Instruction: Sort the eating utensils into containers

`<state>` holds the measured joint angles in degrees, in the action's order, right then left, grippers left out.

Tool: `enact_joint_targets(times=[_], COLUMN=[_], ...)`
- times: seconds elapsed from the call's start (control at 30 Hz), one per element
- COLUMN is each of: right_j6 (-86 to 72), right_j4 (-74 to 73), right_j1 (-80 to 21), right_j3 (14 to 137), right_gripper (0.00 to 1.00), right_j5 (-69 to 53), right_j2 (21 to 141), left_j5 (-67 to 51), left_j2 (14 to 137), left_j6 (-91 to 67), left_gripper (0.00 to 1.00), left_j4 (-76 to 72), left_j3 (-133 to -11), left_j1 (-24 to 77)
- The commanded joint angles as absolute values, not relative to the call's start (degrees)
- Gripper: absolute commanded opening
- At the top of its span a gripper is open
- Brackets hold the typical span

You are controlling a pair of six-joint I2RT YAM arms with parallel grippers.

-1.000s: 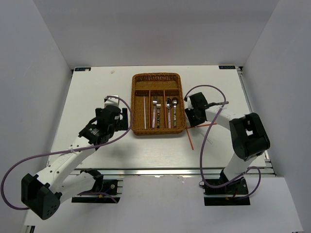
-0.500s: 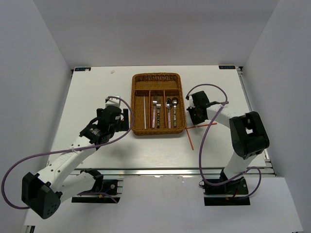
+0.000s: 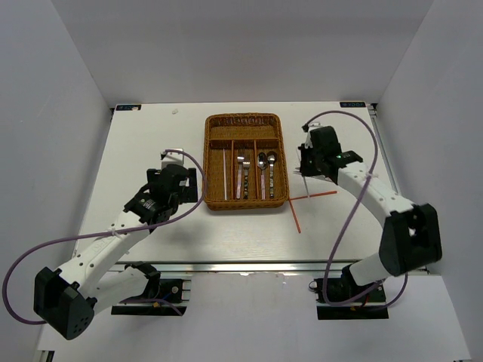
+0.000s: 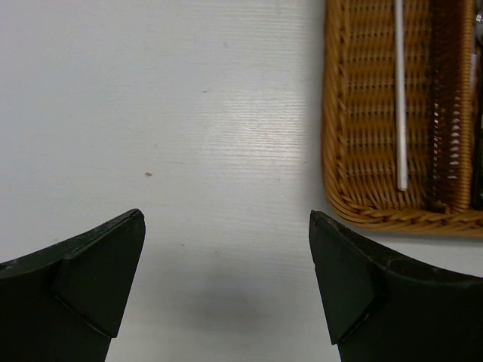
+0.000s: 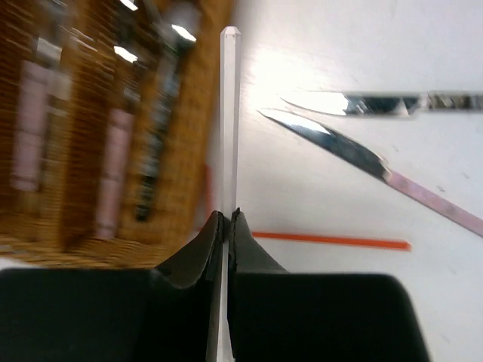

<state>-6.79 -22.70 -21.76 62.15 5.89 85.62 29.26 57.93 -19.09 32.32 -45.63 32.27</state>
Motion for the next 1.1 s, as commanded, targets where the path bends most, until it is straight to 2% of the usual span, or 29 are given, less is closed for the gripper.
enact_joint_targets(times=[0.0,0.07,0.17,0.4,0.57,0.8,1.07], right_j6=[-16.4,-23.7,-34.6,-44.5,-44.8,-46.8,-44.9], right_j4=[-15.1,-4.6,3.7,8.4,3.8,2.5,0.1], right_j1=[-21.8,-22.2,-24.9,-32.8,-38.0,-42.6,-43.6], right_j3=[63.6,62.2,63.4,76.1,86.2,88.8,92.5], right_gripper=[0.00,0.00,0.00,0.00,0.00,0.00,0.02], right_j5=[-6.1,-17.1,-21.4,-8.9,-1.0,10.7,12.1], right_j2=[80.6,80.3,84.3,98.1,107.6,113.2,118.5], left_j5=[36.9,39.4,39.9,39.9,39.7,39.2,38.0], left_j2=[57.2,56.5,55.7,55.5,55.1,55.5,54.9], left_j6=[-20.9,-21.7,-21.8,-21.7,-21.5,-21.4,-21.1], left_gripper=[0.98,0.98,0.98,0.98,0.98,0.98,0.98], left_j4=[33.3,34.0,33.8,34.2,33.9,34.1,33.7], left_j3=[-46.8,-46.9,-46.8,-46.8,-46.7,-46.8,-46.5], left_j1=[32.3,31.9,31.6,31.6,31.6,31.3,31.3])
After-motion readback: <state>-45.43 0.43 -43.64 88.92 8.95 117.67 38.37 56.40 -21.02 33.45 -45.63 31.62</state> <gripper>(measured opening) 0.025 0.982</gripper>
